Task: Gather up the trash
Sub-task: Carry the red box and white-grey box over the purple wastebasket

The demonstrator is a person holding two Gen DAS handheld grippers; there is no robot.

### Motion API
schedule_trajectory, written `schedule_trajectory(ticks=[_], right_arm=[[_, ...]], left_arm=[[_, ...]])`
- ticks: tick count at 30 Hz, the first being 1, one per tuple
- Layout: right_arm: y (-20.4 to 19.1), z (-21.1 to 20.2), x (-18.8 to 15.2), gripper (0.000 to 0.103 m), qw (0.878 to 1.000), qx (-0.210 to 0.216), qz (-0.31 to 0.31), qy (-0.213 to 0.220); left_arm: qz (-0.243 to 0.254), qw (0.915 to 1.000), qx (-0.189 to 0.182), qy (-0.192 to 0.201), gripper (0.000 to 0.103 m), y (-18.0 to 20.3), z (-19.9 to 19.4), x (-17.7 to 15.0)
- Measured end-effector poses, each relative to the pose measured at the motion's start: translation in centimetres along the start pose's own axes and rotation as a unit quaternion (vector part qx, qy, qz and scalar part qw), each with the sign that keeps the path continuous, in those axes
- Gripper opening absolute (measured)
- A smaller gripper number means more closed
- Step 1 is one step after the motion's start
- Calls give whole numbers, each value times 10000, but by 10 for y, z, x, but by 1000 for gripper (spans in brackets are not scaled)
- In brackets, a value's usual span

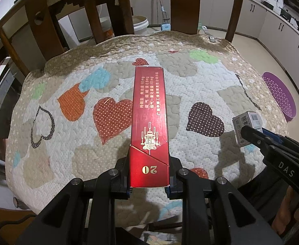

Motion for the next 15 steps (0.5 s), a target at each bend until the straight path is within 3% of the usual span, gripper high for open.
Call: schedule_trajectory(ticks=[15], right_arm=[[1,-1,2,37,10000,26,36,20]], left_arm=[[149,9999,15,3,22,5,-1,0]])
Point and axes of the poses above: each gripper's, at about its wrist camera, not at the fingertips, and z roughly the way its jaws point, y to its right, x to its top, the point moved 4 cm from there along z, roughly the way its jaws point, and after that the axes turned 6 degrees about z, right-handed, at the moved point
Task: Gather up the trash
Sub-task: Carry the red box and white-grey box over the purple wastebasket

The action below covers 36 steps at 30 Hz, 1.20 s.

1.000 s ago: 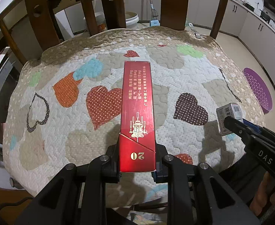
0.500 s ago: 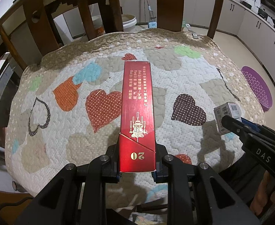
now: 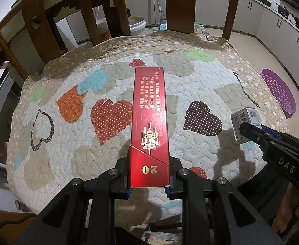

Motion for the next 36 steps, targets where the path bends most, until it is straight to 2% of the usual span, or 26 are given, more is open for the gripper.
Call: schedule_trajectory(ticks=[23,29,36], right_arm=[[16,-6,2,37,9990,192,374,164],[28,-10,4,37,9979,262,535,241],[44,-24,9,37,9965,219,584,556]], left_arm=[[313,9994,149,-56,22,12,2,2],[554,9983,198,8,22,25,1,11],[922,9956,183,-6,22,49,3,24]])
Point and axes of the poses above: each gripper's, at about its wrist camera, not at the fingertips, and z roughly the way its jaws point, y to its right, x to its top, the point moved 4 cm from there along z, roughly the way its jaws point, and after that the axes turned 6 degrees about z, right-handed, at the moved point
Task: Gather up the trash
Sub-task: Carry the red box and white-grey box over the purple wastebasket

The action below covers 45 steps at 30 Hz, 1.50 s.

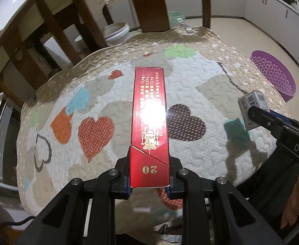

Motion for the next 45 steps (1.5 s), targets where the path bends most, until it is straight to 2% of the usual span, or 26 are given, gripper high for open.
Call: schedule_trajectory(ticks=[6,11,19,28,35,45], right_arm=[[25,-9,10,37,9994,-61,258,201],[58,-21,19,37,9973,-186,589,406],[115,-42,36,37,9903,-404,1088,761],[183,-56,90,37,9754,-809,1475,1423],[219,-52,133,37,9630,-850,1818,1801],[256,-39,132,37,9565,-707,2248,1717]], left_arm=[[109,9999,-102,82,22,14,-2,25],[237,9989,-164,380,22,33,-13,53],[768,9939,-515,608,22,89,-17,93],[1282,9844,-858,841,22,147,-8,148],[1745,9759,-894,963,22,197,14,188],[2156,9673,-1011,878,22,251,46,223]])
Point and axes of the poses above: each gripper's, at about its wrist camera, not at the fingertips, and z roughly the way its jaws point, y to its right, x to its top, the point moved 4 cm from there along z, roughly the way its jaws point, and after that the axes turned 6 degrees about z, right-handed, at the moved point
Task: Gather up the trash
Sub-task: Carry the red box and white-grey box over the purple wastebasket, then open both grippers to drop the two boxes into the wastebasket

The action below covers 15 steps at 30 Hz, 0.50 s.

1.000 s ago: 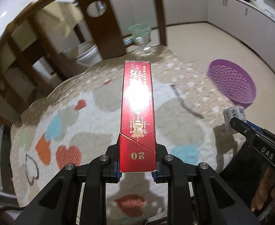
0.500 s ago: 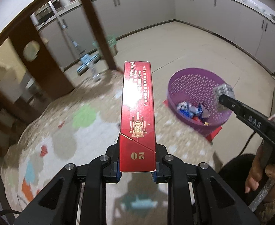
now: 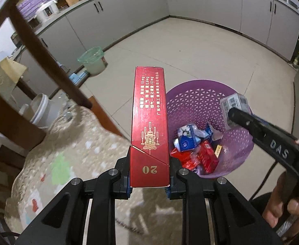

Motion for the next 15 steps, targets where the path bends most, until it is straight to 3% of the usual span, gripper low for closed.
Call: schedule_trajectory(ticks=[15], right_arm=[[22,7,10,37,9988,-195,447,-1]], left_arm=[[183,9997,-70,-143,22,15,39,20]])
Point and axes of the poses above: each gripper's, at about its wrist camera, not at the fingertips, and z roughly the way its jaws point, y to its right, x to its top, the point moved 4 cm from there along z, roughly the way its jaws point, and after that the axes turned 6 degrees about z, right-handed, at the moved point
